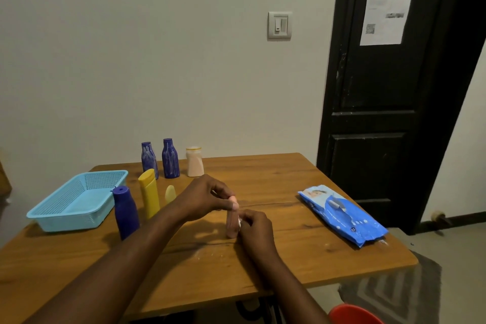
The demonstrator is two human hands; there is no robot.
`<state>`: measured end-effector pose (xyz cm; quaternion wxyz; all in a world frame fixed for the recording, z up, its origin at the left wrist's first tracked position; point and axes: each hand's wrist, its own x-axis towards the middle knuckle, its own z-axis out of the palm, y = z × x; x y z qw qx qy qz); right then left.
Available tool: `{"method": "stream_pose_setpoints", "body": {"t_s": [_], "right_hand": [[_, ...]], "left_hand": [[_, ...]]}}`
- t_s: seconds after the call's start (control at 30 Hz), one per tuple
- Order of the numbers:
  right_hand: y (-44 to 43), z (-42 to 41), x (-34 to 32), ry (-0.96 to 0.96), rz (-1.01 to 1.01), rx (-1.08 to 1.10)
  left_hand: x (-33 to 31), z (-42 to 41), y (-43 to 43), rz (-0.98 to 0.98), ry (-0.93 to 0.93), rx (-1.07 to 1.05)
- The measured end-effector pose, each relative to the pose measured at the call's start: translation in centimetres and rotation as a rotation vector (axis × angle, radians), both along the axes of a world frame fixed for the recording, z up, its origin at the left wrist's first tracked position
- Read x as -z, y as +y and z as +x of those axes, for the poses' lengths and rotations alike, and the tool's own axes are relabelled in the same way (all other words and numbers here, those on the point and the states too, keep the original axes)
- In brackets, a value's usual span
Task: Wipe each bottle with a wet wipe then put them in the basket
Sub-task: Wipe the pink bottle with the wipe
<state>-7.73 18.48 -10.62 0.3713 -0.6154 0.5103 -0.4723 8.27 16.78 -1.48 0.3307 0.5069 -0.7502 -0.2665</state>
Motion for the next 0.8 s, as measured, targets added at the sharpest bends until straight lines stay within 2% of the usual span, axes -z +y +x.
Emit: {"method": "stream_pose_setpoints", "body": {"t_s": [0.1, 0.17, 0.33, 0.47, 0.7, 0.8], "right_hand": [[0.5, -0.2, 0.6, 0.293, -0.042, 0.026], [1.4, -0.4, 1.0, 0.318, -0.070, 0.057], [2.4, -0.6, 0.8, -0.073, -0.123, 0.068], [0.9, 0.3, -1.3, -0.240, -0.164, 0.082], [0.8, -0.3, -0.9, -0.198, -0.125, 0.000], [2.2, -0.5, -0.1, -0.229, -0.209, 0.046]], "left_hand": [[0.2, 0.0, 0.1, -0.012, -0.016, -0.015], [0.2, 0.1, 0.1, -0.016, -0.019, -0.019], [0.2, 0.0, 0.0, -0.018, -0.016, -0.005], [0.3, 0.1, 0.0, -0.012, -0.017, 0.005], [0.5, 0.1, 0.3, -0.027, -0.001, -0.004], [0.6, 0.1, 0.3, -0.040, 0.011, -0.014]]}}
